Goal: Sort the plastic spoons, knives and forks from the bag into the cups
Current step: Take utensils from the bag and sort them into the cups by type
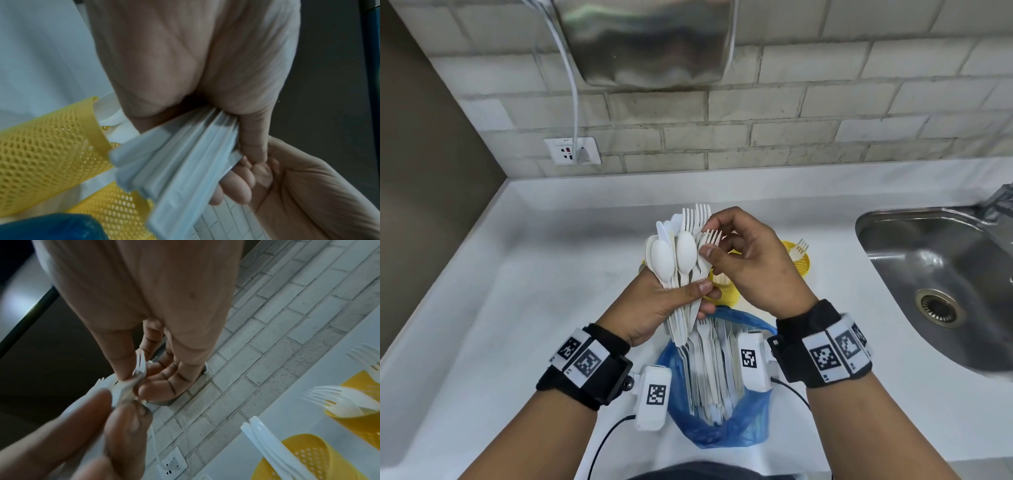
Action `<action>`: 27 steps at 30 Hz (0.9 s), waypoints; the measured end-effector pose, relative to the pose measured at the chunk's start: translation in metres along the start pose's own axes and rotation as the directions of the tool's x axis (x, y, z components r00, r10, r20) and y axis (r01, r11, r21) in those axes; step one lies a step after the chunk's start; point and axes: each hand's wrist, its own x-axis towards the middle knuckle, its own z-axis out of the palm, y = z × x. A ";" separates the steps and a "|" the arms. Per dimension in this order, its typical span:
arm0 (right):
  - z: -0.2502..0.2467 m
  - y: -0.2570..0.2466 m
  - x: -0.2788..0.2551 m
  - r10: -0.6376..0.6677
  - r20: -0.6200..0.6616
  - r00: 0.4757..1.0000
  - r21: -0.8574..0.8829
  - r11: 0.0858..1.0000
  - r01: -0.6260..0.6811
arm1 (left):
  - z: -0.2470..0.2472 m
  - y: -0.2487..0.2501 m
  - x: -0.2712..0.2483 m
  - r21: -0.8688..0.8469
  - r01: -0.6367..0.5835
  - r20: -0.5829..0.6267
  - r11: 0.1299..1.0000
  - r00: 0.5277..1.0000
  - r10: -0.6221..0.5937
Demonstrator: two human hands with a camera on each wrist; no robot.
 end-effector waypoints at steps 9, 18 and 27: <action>0.001 0.005 0.001 0.053 -0.136 0.989 0.198 0.980 -0.025 | -0.014 -0.002 -0.004 -0.010 -0.017 -0.006 1.000 1.000 0.017; 0.013 0.009 -0.010 0.182 0.014 0.983 0.216 0.959 -0.181 | -0.009 0.000 -0.010 -0.043 -0.002 -0.065 0.999 0.998 0.000; 0.010 0.011 -0.006 0.284 -0.055 0.957 0.381 0.892 -0.243 | 0.000 -0.001 -0.012 -0.107 -0.006 -0.122 0.994 0.993 -0.007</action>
